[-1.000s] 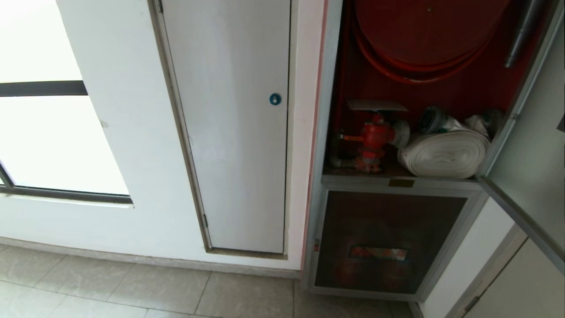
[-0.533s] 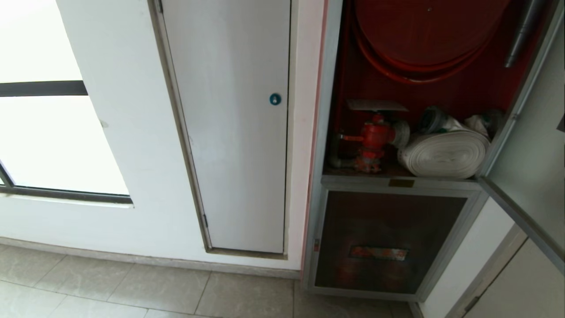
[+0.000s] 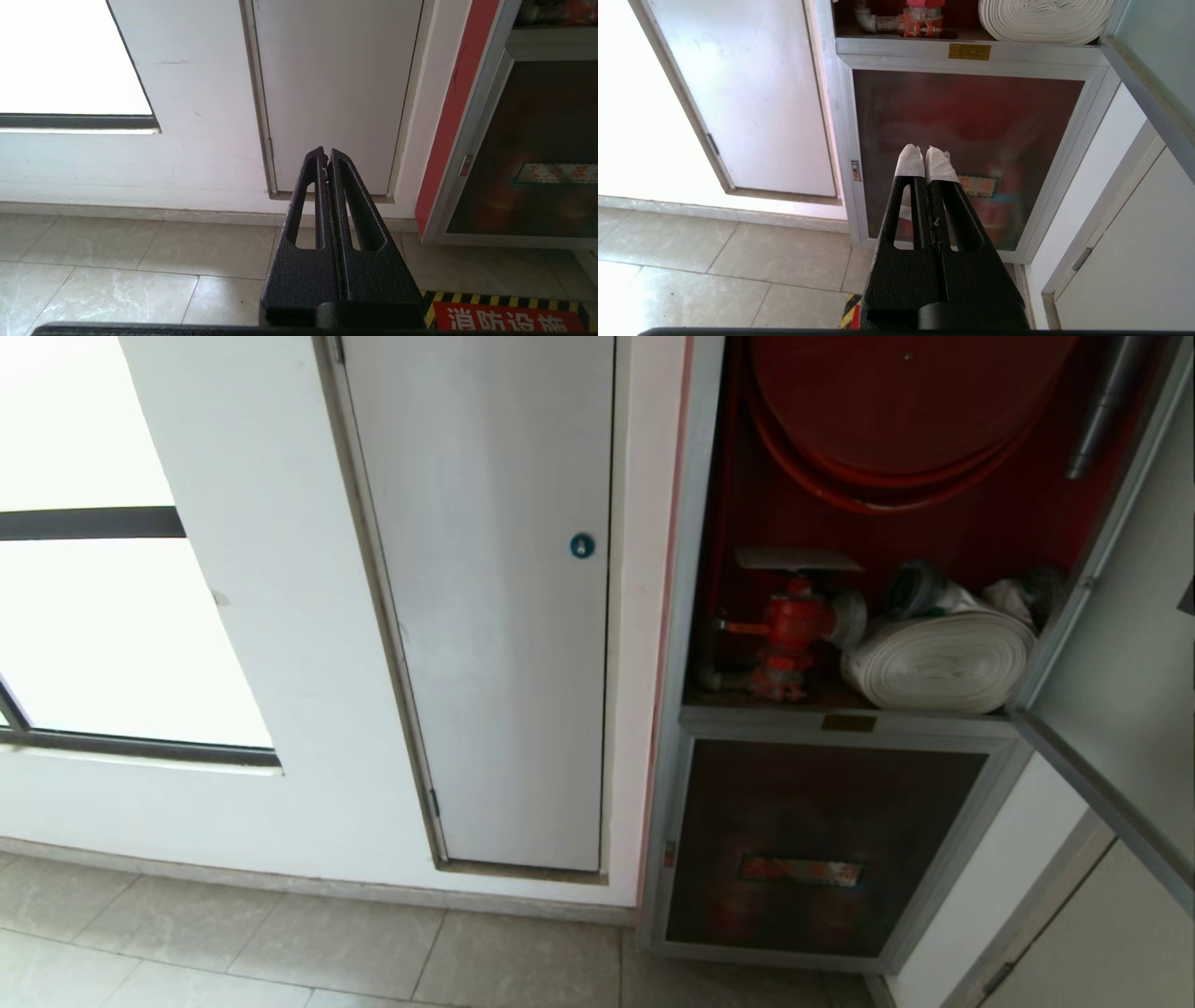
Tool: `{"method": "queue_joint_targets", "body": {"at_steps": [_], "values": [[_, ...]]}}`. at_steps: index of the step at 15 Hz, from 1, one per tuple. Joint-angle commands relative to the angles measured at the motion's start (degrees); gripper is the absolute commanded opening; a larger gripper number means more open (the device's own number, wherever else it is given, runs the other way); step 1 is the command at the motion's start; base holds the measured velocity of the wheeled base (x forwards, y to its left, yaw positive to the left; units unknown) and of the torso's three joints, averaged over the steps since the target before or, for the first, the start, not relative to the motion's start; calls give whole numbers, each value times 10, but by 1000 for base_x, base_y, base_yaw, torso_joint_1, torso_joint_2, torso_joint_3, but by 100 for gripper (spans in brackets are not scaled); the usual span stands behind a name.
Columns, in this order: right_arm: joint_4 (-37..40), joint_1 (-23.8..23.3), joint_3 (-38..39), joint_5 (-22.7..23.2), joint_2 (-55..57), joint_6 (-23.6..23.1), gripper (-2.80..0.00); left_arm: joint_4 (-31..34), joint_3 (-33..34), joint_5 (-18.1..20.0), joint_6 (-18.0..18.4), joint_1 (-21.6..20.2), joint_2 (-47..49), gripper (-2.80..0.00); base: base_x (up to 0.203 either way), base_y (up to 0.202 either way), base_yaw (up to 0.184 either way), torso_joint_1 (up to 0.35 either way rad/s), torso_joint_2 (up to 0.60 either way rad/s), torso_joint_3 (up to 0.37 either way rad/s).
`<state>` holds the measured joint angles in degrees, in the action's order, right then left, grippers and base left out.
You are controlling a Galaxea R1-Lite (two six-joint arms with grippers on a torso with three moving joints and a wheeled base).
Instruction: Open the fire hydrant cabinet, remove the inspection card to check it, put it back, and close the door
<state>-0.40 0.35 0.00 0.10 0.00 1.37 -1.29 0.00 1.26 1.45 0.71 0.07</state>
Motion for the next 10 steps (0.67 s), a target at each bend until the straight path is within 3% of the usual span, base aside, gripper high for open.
{"method": "queue_joint_targets", "body": {"at_steps": [1, 10], "values": [[0, 0, 1, 0, 2, 1, -280, 0, 8, 1, 0, 0, 0, -280, 0, 0, 0, 0, 0, 0], [0, 1, 1, 0, 2, 0, -280, 0, 8, 1, 0, 0, 0, -280, 0, 0, 0, 0, 0, 0]]}}
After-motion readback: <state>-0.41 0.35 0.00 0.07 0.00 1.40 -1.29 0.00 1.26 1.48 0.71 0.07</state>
